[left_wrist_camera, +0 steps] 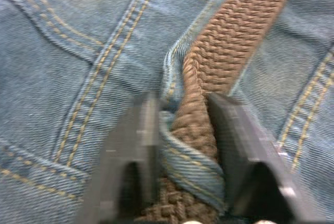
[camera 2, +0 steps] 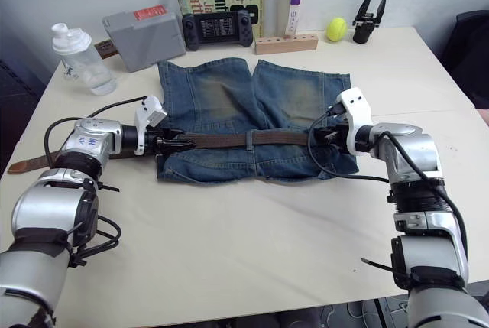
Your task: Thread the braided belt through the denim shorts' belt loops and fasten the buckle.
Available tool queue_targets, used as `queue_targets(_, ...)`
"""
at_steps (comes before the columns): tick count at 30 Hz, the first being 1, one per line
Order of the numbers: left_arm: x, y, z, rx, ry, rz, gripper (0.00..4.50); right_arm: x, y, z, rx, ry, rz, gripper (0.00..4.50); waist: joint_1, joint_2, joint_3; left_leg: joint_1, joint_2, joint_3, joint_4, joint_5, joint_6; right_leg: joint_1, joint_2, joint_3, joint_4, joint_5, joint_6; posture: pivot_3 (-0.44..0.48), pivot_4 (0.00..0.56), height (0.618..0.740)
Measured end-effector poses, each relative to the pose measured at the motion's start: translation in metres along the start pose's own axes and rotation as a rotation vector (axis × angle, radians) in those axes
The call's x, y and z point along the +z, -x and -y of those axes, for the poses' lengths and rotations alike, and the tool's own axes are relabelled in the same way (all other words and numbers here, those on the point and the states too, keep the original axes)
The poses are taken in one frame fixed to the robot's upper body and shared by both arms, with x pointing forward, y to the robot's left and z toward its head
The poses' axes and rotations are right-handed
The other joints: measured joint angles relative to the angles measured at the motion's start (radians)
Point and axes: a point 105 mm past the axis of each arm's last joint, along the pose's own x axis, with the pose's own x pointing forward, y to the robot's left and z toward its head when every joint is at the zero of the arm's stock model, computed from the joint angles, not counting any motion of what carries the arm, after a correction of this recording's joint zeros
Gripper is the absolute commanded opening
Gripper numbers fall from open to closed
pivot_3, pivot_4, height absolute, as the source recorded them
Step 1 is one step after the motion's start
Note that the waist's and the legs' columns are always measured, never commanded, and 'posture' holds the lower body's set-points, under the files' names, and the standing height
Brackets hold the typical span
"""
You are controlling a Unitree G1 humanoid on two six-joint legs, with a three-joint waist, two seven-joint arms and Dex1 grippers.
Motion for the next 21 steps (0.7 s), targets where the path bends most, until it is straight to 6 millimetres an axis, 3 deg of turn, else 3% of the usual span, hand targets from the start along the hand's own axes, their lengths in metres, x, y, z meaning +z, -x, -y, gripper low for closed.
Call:
queue_targets(2,0.0001,0.0003,-0.0003,0.003,-0.006,0.003,1.18,0.0001,-0.0001,-0.0001,0.001,-0.001,0.001,0.26,0.0,0.0,0.0,0.0,0.0,0.0,0.0,0.0,0.0,0.0,0.0,0.0,0.0,0.0,0.0,0.0,0.15,0.731)
queue_targets(6,-0.0005,0.0015,-0.0004,0.007,-0.015,0.015,0.36,0.0005,-0.0003,-0.0007,0.004,-0.005,0.005,0.26,0.0,0.0,0.0,0.0,0.0,0.0,0.0,0.0,0.0,0.0,0.0,0.0,0.0,0.0,0.0,0.0,0.15,0.731)
queue_targets(17,-0.0043,0.0075,-0.0015,0.022,-0.05,0.033,0.36,0.0034,-0.0018,-0.0027,0.011,-0.001,0.027,0.26,-0.003,0.0,0.0,0.0,0.0,0.0,0.0,0.0,0.0,0.0,0.0,0.0,0.0,0.0,0.0,0.0,0.15,0.731)
queue_targets(21,0.0008,0.0088,-0.0051,0.108,-0.237,0.071,0.36,0.0053,0.008,-0.0054,0.024,0.018,0.101,0.26,0.001,0.0,0.0,0.0,0.0,-0.001,0.0,0.0,0.0,0.0,0.0,0.0,0.0,0.0,0.0,0.0,0.15,0.731)
